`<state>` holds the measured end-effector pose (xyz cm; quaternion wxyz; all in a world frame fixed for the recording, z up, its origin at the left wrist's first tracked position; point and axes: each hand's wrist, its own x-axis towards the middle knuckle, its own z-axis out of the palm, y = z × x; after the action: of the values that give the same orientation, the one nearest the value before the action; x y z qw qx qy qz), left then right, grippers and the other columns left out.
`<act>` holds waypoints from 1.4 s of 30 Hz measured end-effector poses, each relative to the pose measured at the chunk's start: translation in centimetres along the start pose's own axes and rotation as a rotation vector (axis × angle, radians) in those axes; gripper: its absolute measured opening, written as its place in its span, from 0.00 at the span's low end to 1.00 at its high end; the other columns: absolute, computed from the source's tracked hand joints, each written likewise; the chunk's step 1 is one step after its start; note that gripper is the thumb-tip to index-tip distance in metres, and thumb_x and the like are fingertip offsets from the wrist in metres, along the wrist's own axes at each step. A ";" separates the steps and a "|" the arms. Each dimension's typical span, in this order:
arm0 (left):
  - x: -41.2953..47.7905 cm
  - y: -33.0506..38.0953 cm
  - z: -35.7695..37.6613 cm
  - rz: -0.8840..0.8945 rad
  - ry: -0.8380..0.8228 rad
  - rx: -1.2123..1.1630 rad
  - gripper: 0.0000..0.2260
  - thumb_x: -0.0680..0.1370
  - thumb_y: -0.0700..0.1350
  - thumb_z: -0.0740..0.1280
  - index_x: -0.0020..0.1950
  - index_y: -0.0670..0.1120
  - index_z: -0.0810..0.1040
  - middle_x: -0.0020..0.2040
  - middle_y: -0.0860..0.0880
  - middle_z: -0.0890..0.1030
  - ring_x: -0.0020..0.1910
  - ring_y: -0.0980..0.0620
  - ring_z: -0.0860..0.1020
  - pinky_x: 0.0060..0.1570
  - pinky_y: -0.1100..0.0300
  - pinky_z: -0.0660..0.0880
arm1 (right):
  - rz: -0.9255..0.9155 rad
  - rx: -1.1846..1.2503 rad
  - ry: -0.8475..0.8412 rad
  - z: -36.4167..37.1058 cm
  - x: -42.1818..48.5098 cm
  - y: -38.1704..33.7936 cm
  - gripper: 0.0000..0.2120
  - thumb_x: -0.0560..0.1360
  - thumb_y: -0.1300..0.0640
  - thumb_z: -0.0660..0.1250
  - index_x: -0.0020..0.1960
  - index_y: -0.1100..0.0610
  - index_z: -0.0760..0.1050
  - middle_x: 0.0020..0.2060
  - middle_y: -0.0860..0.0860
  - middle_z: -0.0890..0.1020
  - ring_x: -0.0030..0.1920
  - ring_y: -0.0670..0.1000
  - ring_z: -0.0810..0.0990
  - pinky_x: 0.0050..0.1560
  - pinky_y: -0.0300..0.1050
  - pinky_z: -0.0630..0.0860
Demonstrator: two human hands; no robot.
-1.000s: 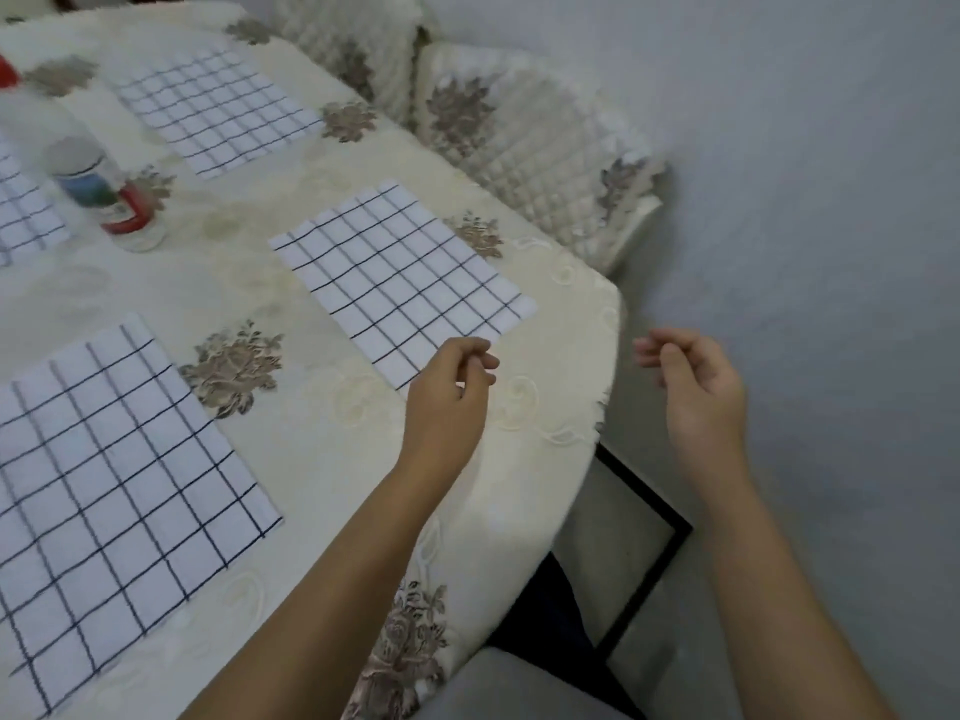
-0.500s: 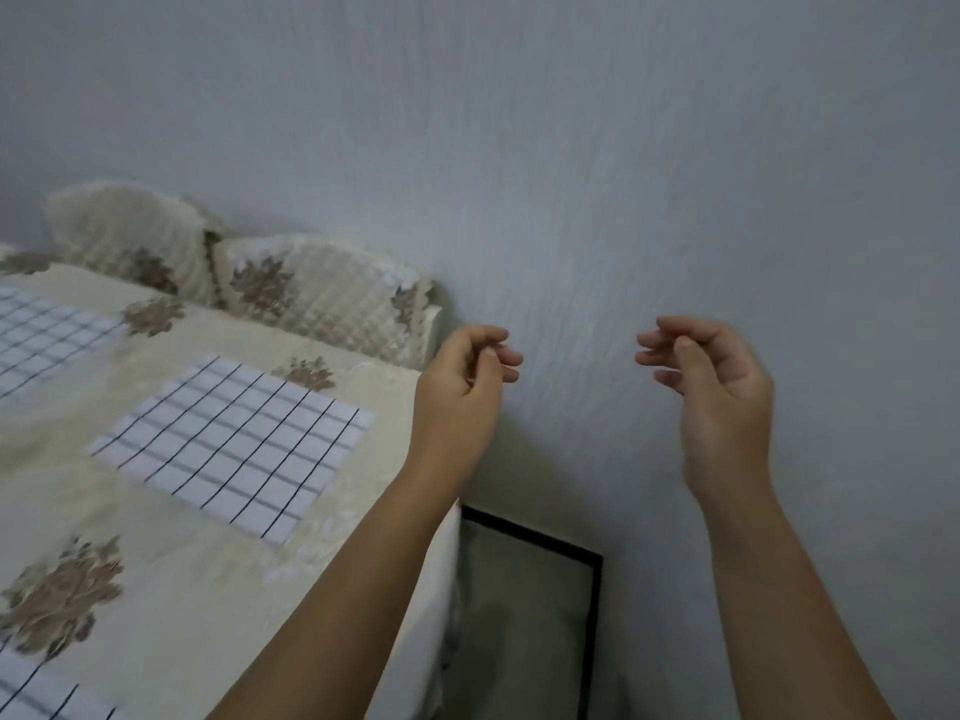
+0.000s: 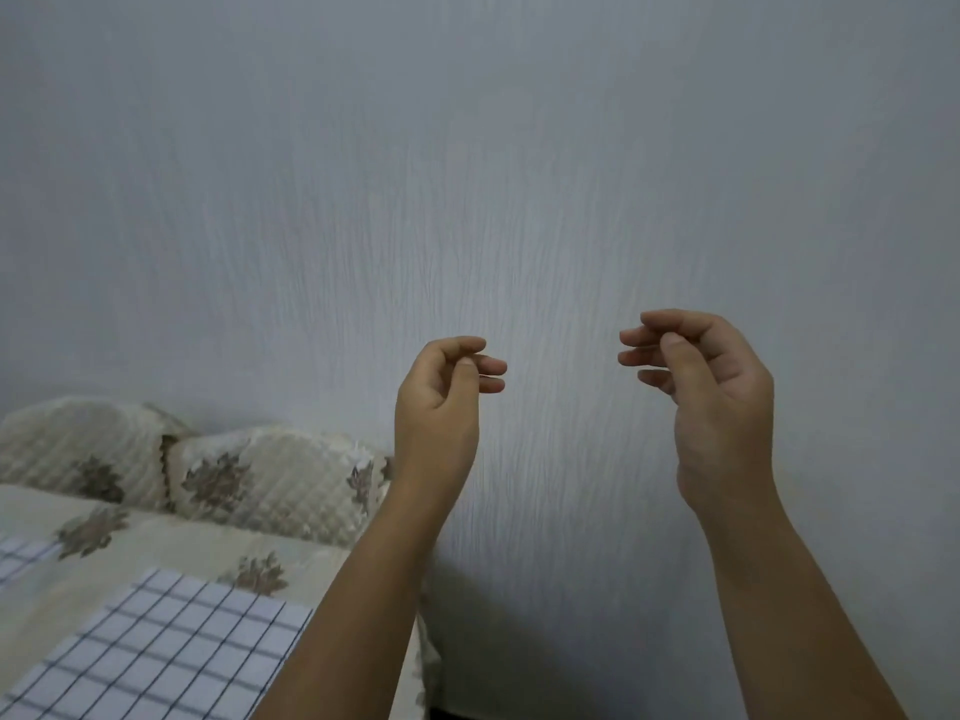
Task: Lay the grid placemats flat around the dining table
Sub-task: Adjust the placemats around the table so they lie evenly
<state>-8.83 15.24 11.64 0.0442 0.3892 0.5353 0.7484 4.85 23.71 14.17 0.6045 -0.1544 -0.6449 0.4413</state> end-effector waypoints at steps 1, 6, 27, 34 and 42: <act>0.3 0.4 0.1 0.014 0.001 -0.001 0.12 0.80 0.38 0.55 0.46 0.51 0.75 0.41 0.52 0.81 0.37 0.64 0.80 0.38 0.75 0.74 | -0.010 0.008 0.003 0.0 0.3 -0.3 0.14 0.78 0.66 0.57 0.44 0.51 0.77 0.36 0.43 0.83 0.39 0.43 0.81 0.43 0.35 0.76; 1.3 1.6 1.0 0.055 0.010 -0.004 0.12 0.80 0.38 0.55 0.46 0.51 0.75 0.41 0.53 0.81 0.37 0.64 0.80 0.38 0.75 0.74 | -0.034 0.041 0.006 -0.4 1.3 -1.4 0.15 0.78 0.66 0.56 0.44 0.51 0.77 0.37 0.44 0.83 0.39 0.44 0.81 0.42 0.34 0.76; -4.2 0.9 -1.3 -0.056 0.136 0.042 0.13 0.80 0.36 0.55 0.46 0.48 0.76 0.42 0.49 0.82 0.37 0.60 0.80 0.36 0.73 0.74 | 0.100 0.132 -0.166 1.3 -2.2 -0.1 0.14 0.78 0.67 0.56 0.44 0.52 0.77 0.37 0.45 0.83 0.39 0.45 0.81 0.41 0.34 0.75; -12.1 1.0 -13.0 -0.208 0.291 0.127 0.14 0.79 0.33 0.54 0.45 0.48 0.75 0.40 0.49 0.81 0.33 0.61 0.79 0.33 0.75 0.71 | 0.287 0.237 -0.329 8.2 -12.1 -0.8 0.15 0.78 0.68 0.55 0.43 0.53 0.76 0.37 0.46 0.81 0.36 0.44 0.79 0.39 0.33 0.74; -24.0 2.1 -25.9 -0.435 0.588 0.280 0.14 0.79 0.35 0.54 0.46 0.49 0.76 0.41 0.51 0.82 0.33 0.62 0.79 0.39 0.68 0.72 | 0.528 0.286 -0.565 16.6 -24.9 -1.9 0.16 0.77 0.69 0.55 0.42 0.52 0.75 0.32 0.44 0.82 0.34 0.43 0.79 0.37 0.32 0.72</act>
<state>-7.76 -17.08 -2.65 -0.0070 0.0377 0.6919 0.7210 -4.22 -1.95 1.57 0.2851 -0.1019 -0.6559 0.6914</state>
